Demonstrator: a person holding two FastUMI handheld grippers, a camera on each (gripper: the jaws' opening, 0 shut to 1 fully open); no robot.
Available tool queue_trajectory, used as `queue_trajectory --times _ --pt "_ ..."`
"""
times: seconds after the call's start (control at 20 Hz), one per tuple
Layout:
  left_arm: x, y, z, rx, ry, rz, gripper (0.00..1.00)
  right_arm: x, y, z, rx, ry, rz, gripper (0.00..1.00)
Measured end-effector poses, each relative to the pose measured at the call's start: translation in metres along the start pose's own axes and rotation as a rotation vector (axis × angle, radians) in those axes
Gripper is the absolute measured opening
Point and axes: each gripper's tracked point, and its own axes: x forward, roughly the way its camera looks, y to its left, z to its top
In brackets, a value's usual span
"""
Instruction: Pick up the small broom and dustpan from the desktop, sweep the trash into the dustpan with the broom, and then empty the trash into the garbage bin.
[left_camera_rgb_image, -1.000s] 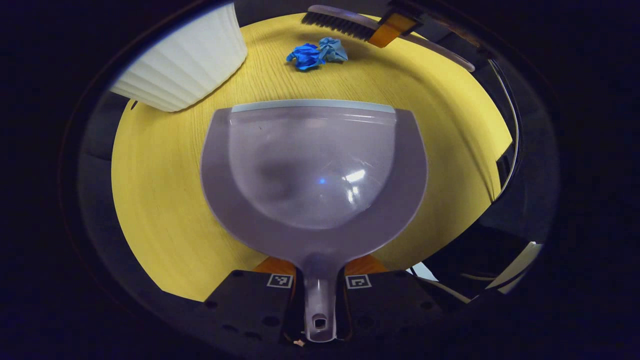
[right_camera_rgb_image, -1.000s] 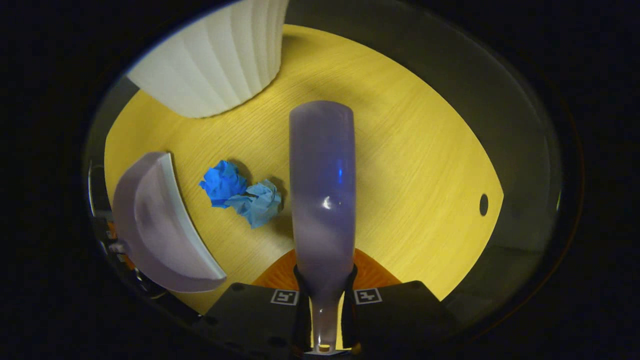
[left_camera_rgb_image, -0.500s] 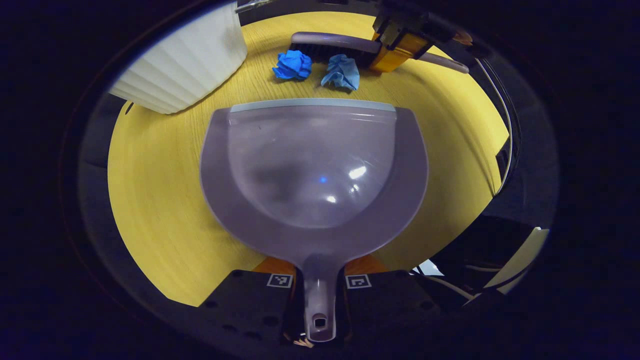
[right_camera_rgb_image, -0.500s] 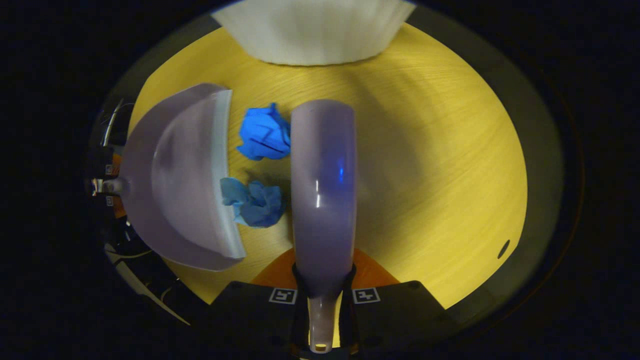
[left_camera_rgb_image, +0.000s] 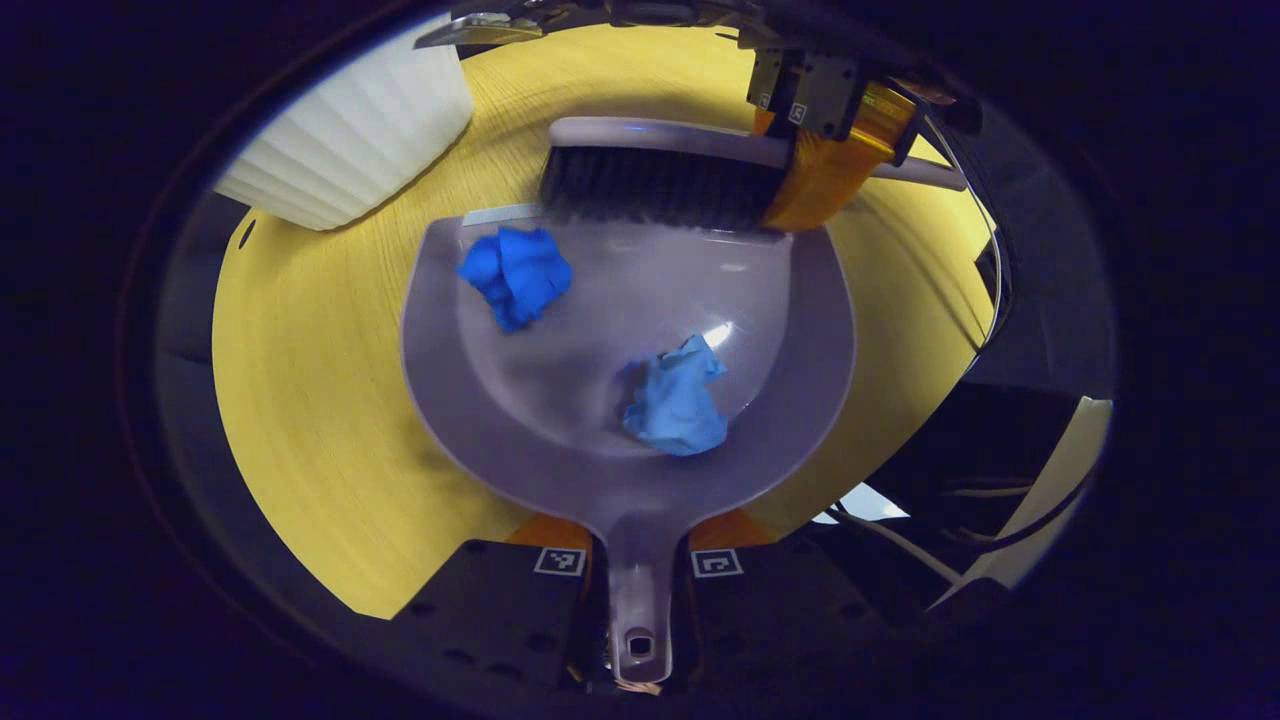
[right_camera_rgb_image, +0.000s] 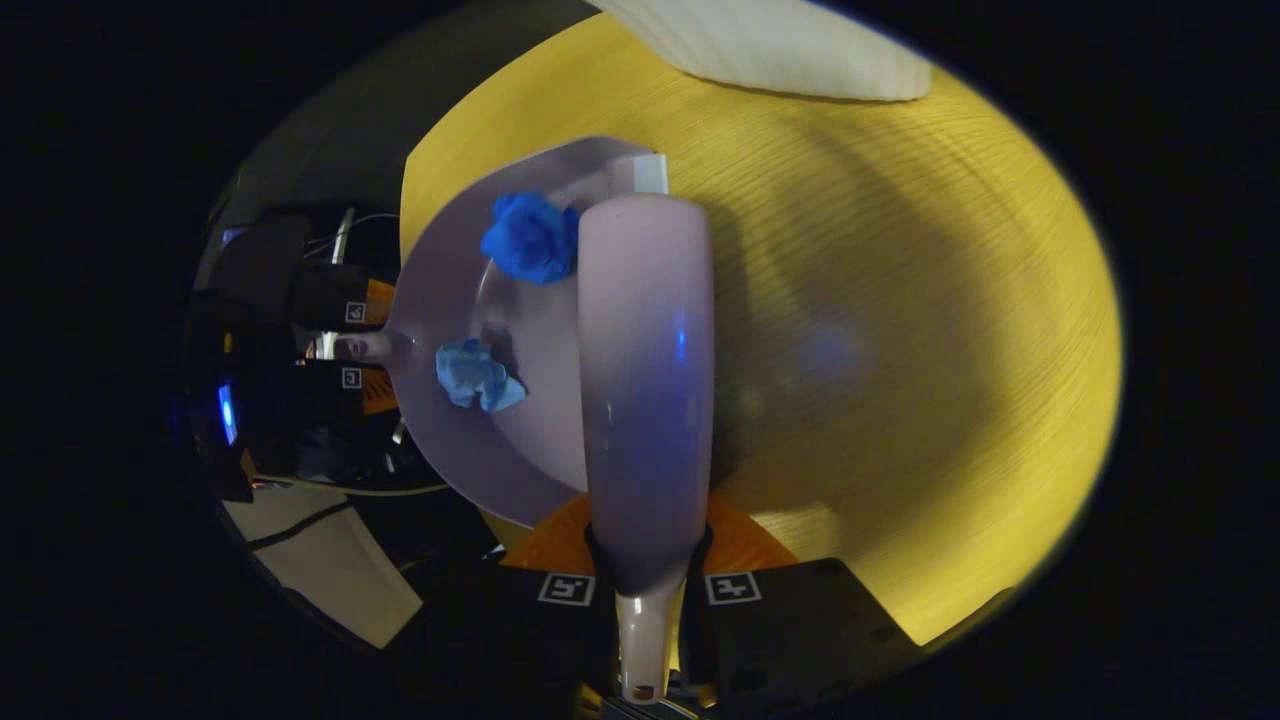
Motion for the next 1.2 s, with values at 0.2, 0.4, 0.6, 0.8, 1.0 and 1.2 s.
queue_trajectory --times 0.2,0.4,0.6,0.8,1.0,1.2 --pt "-0.002 -0.001 0.0 -0.008 -0.094 0.048 0.22 -0.031 0.008 0.002 0.055 -0.191 -0.001 0.25" --pt "-0.036 -0.007 0.019 -0.026 -0.286 0.089 0.22 -0.065 0.017 0.0 0.097 -0.5 -0.045 0.25" --pt "-0.08 -0.014 0.03 0.037 -0.479 0.174 0.22 -0.136 0.027 -0.019 0.184 -0.884 -0.07 0.25" --pt "-0.114 -0.015 0.036 0.056 -0.652 0.291 0.22 -0.188 0.03 -0.067 0.242 -1.276 -0.141 0.24" --pt "-0.108 -0.004 0.039 0.093 -0.7 0.452 0.22 -0.203 0.038 -0.117 0.266 -1.593 -0.215 0.24" --pt "-0.104 0.005 0.035 0.127 -0.641 0.641 0.22 -0.205 0.021 -0.187 0.345 -1.686 -0.358 0.24"
